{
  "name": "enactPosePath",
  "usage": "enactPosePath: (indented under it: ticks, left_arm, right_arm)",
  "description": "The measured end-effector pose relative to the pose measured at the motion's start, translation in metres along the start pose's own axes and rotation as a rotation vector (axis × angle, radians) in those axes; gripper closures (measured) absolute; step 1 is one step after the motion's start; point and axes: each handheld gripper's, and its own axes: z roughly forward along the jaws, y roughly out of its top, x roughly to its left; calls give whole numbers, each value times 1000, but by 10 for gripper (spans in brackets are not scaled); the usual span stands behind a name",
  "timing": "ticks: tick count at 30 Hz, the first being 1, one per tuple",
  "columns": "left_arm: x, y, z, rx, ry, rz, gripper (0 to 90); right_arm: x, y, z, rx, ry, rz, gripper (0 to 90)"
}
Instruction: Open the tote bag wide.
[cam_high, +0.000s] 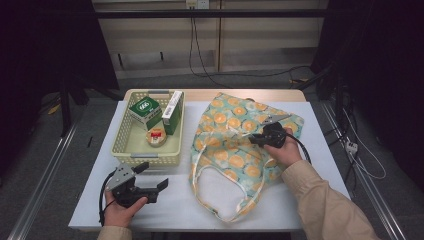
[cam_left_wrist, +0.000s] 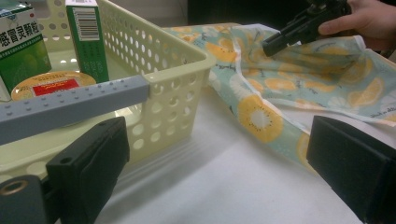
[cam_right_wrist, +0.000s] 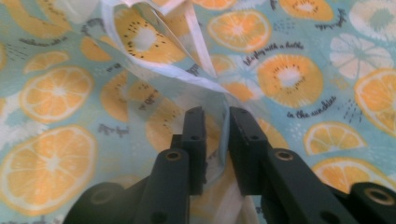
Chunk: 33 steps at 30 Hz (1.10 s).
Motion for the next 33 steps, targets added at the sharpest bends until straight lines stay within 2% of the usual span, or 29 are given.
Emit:
enactPosePath:
  ticks: [4, 10, 15, 20, 33]
  left_arm:
    - [0, 1, 0, 0, 0, 0, 56]
    - [-1, 1, 0, -4, -1, 1, 56]
    - [-2, 2, 1, -2, -6, 3, 56]
    - [-1, 2, 2, -2, -3, 2, 56]
    - [-1, 2, 2, -4, -7, 1, 56]
  right_arm:
    - [13, 9, -8, -26, 11, -41, 691]
    - [26, 16, -14, -46, 24, -80, 650]
    - [30, 18, -15, -51, 23, -86, 629]
    - [31, 20, -17, -59, 25, -69, 608]
    - [44, 28, -24, -84, 43, -102, 531]
